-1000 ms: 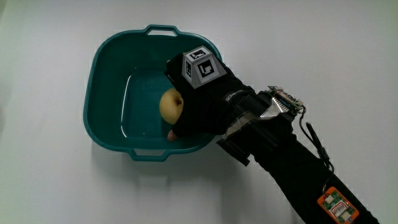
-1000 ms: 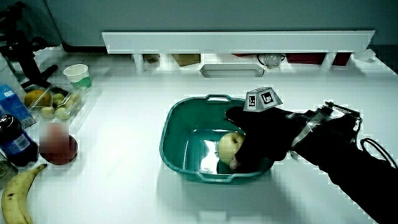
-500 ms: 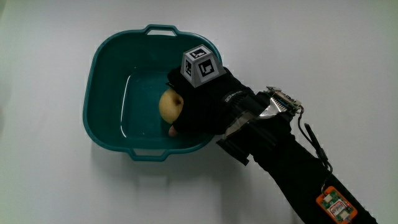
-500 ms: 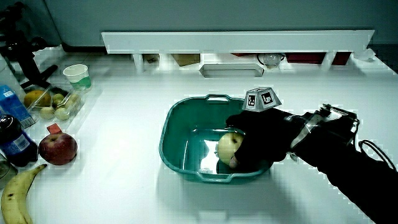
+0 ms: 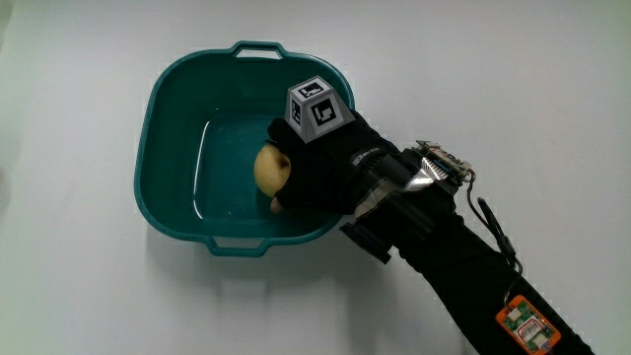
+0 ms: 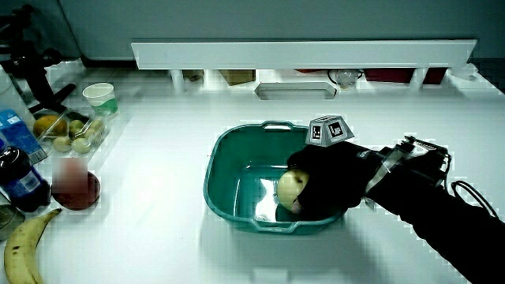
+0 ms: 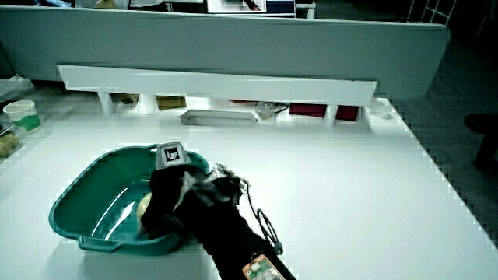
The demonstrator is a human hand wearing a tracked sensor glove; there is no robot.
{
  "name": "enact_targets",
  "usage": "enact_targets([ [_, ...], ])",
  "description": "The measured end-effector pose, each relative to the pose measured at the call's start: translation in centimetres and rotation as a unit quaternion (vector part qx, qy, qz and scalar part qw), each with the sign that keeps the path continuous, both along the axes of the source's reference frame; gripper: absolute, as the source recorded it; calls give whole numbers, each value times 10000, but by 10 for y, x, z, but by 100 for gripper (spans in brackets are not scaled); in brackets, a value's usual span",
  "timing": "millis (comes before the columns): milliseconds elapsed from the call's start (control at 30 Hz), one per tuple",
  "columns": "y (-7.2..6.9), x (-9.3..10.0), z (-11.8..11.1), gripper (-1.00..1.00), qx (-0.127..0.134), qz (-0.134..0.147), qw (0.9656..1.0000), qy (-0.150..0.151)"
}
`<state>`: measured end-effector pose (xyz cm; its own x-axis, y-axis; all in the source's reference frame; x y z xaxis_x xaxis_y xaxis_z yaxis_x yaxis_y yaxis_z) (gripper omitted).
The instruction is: Pick pear from plate
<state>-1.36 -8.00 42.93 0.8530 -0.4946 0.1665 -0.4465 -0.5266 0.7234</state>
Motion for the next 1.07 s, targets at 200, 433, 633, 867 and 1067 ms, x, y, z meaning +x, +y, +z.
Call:
enact_targets([
  [200,-1,-3,-6,100,106,-95,9998,-99],
  [433,-3,0,-24,100,188,-103,9992,-330],
  [633,-6,8,-48,100,367,-87,9982,-467],
  [867,-10,28,-76,100,495,-5,9966,-663],
  [1067,-14,50,-87,100,337,70,9964,-780],
])
